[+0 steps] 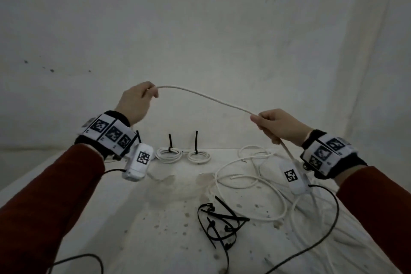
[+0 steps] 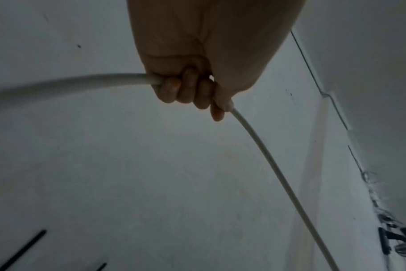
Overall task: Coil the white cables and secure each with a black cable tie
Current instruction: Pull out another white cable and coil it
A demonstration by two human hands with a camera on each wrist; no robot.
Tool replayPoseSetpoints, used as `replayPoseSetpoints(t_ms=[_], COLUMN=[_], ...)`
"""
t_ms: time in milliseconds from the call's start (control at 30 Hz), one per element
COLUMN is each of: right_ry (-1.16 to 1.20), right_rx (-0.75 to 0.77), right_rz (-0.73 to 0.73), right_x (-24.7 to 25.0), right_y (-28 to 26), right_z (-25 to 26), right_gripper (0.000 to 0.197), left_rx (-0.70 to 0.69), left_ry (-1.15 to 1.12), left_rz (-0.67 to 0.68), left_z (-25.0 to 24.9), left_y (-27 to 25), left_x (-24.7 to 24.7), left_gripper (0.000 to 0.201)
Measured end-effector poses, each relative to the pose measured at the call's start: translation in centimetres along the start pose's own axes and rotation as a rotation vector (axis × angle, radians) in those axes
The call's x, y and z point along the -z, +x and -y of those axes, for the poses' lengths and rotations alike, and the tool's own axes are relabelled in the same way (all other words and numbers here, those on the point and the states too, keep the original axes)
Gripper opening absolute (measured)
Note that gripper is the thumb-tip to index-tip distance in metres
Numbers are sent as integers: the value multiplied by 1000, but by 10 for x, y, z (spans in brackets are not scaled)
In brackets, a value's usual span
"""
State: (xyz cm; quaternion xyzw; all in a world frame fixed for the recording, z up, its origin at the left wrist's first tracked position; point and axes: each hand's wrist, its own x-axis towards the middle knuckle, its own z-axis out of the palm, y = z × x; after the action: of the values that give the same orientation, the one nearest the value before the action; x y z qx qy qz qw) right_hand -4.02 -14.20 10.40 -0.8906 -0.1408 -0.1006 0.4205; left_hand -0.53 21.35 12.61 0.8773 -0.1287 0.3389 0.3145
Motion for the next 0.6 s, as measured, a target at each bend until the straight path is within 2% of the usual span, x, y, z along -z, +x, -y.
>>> replayPoseSetpoints(t_ms=[67, 167, 233, 333, 400, 467, 600], right_ry=[-34, -271, -418, -328, -300, -337, -386], right_rx=[-48, -99, -76, 31, 131, 218, 384], right_rz=[30, 29, -22, -125, -173, -178, -142], right_x=[10, 27, 37, 42, 39, 29, -1], right_y=[-7, -13, -15, -17, -15, -10, 3], right_z=[-10, -26, -29, -15, 4, 26, 76], right_gripper=[46, 51, 45, 34, 30, 26, 23], left_rx=[59, 178, 251, 308, 292, 216, 14], left_ry=[27, 37, 36, 5, 4, 71, 61], left_rz=[-57, -133, -37, 181, 283, 362, 381], left_z=[13, 34, 45, 52, 47, 36, -6], left_y=[-2, -9, -15, -28, -38, -44, -45], left_x=[12, 26, 28, 22, 19, 16, 12], left_gripper=[25, 25, 25, 21, 16, 15, 19])
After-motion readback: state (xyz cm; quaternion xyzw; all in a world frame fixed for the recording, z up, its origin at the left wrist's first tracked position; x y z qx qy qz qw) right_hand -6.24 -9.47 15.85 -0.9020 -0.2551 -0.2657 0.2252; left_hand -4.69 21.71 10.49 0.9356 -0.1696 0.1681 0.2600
